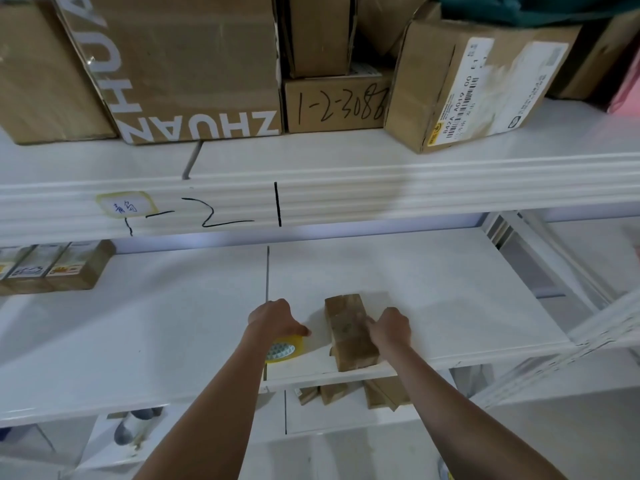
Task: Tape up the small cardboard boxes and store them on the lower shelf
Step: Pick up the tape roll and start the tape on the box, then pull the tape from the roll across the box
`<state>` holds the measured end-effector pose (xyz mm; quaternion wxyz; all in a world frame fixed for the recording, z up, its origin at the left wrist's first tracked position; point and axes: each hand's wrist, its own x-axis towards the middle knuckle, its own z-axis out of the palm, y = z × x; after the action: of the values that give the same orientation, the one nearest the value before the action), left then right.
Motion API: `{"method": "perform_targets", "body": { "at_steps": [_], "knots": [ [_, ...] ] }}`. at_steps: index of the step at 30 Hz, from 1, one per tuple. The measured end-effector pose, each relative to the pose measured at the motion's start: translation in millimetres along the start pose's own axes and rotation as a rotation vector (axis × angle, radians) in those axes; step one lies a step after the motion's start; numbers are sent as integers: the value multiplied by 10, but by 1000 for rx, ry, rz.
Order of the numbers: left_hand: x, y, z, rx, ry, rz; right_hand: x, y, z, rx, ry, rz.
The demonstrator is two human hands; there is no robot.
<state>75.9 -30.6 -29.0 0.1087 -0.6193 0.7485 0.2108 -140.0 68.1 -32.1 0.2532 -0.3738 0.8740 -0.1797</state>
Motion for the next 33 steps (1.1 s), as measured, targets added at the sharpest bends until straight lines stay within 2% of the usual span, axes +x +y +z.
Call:
{"method": "perform_targets", "body": {
  "at_steps": [2, 3, 6, 11, 16, 18, 21, 26, 33],
  "knots": [
    [-9, -5, -7, -10, 3, -1, -19, 148, -38, -69, 156, 33],
    [-18, -9, -9, -14, 8, -1, -27, 235, -48, -113, 183, 76],
    [-37, -27, -9, -33, 12, -12, 1, 467, -11, -93, 130, 176],
    [-40, -43, -20, -49, 9, -31, 83, 509, 19, 40, 87, 215],
    [-54, -14, 12, -15, 36, -5, 150, 299, -26, 197, 162, 231],
    [-58, -1, 16, -4, 43, -2, 121, 165, -36, 260, 226, 147],
    [-72, -18, 31, -26, 76, 18, 2, -80, -5, 364, 271, -91],
    [-94, 15, 11, -48, 75, 108, -231, -377, 206, 423, 88, -336],
    [-83, 30, -19, -74, 3, 67, -401, -322, 356, 434, -136, -550]
  ]
}}
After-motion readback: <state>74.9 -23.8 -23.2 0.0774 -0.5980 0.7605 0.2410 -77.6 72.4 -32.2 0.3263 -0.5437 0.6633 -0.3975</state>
